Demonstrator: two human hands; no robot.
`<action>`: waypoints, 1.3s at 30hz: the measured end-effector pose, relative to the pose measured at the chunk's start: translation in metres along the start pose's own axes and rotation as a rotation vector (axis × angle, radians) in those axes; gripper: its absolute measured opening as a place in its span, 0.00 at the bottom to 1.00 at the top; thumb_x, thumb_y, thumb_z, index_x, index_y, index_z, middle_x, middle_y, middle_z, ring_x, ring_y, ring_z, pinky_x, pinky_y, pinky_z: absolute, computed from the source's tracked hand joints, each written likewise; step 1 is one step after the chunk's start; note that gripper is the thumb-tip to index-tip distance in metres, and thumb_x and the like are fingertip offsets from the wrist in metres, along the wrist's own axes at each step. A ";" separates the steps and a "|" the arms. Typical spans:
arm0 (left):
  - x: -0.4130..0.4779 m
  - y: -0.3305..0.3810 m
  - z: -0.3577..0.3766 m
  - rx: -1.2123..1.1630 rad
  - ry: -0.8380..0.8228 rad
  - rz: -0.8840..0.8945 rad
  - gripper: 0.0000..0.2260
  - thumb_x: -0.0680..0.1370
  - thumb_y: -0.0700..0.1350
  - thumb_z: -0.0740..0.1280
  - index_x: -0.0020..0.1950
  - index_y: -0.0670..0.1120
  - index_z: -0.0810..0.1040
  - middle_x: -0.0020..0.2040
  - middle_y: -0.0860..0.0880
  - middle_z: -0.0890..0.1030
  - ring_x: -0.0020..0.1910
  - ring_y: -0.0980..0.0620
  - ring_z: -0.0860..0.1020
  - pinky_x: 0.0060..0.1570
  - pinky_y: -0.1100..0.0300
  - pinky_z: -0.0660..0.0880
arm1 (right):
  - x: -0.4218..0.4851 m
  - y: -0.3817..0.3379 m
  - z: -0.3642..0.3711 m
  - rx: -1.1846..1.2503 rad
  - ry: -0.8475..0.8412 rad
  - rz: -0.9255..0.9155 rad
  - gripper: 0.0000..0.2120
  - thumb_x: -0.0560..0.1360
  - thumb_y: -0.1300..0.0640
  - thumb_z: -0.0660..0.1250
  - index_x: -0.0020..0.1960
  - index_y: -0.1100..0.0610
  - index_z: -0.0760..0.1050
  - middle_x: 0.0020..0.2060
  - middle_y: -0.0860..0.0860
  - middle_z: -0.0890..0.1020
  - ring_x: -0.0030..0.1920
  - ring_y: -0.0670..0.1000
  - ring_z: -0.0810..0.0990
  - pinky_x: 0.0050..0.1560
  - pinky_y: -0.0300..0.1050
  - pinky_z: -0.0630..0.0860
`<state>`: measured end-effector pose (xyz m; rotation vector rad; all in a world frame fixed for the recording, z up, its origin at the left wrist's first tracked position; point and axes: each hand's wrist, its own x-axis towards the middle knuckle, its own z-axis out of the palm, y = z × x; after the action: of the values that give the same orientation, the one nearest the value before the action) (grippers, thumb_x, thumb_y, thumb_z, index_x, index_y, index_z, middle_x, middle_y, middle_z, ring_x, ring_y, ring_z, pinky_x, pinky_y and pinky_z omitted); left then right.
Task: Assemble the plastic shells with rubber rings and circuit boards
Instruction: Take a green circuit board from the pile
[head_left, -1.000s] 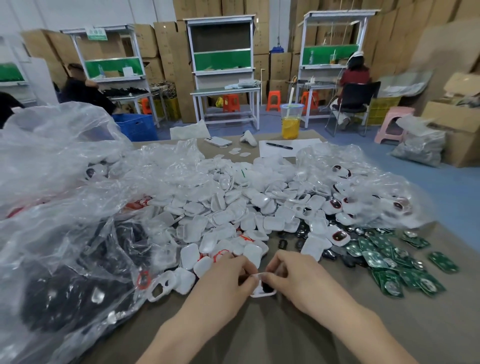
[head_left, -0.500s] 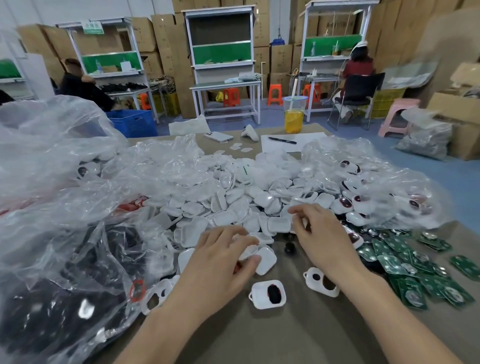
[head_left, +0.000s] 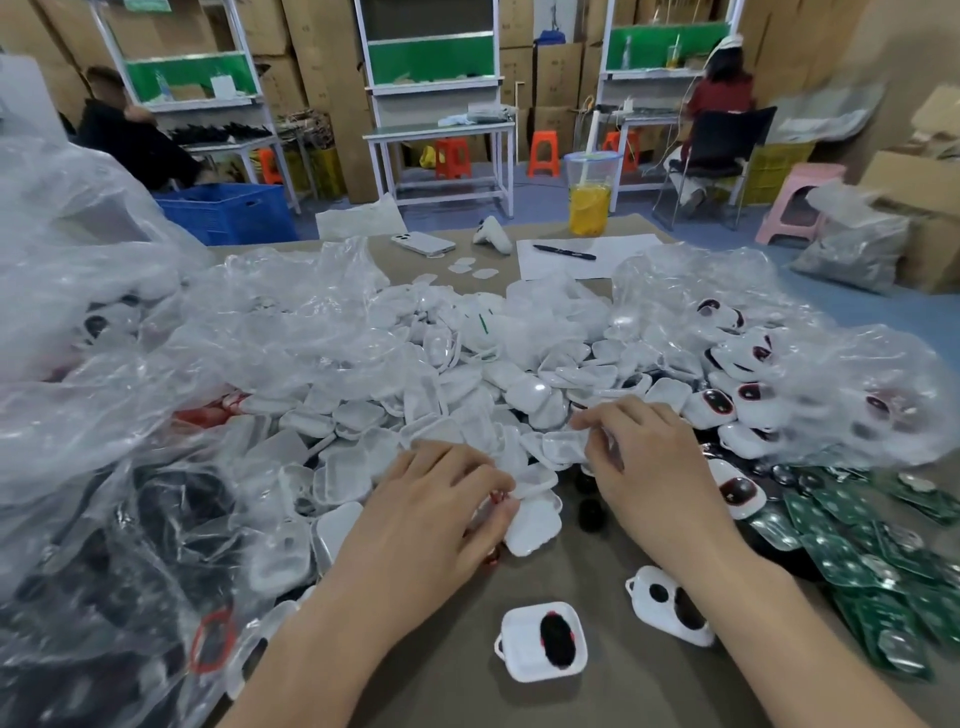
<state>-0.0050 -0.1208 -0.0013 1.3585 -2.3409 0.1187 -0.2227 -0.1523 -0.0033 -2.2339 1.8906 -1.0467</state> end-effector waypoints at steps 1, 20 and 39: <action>0.000 0.000 -0.001 -0.013 0.011 0.003 0.14 0.82 0.56 0.60 0.53 0.52 0.83 0.53 0.56 0.81 0.54 0.51 0.78 0.54 0.52 0.76 | 0.000 0.000 0.000 -0.002 -0.002 -0.003 0.09 0.79 0.60 0.64 0.54 0.53 0.82 0.49 0.48 0.81 0.53 0.54 0.76 0.57 0.55 0.72; -0.019 -0.060 -0.034 0.105 0.121 -0.750 0.15 0.82 0.47 0.62 0.67 0.44 0.78 0.68 0.40 0.76 0.68 0.38 0.71 0.70 0.40 0.63 | -0.002 0.003 0.003 0.027 0.099 -0.040 0.09 0.76 0.63 0.66 0.50 0.53 0.82 0.46 0.48 0.82 0.49 0.55 0.77 0.54 0.55 0.72; -0.024 -0.070 -0.037 0.020 0.050 -0.684 0.13 0.82 0.49 0.62 0.64 0.52 0.79 0.69 0.46 0.75 0.66 0.41 0.72 0.69 0.40 0.66 | -0.004 0.004 0.004 0.047 0.110 -0.048 0.09 0.76 0.63 0.66 0.49 0.52 0.83 0.45 0.46 0.82 0.48 0.53 0.77 0.53 0.56 0.75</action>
<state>0.0768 -0.1269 0.0130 2.0482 -1.7175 -0.0312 -0.2241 -0.1509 -0.0099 -2.2511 1.8390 -1.2318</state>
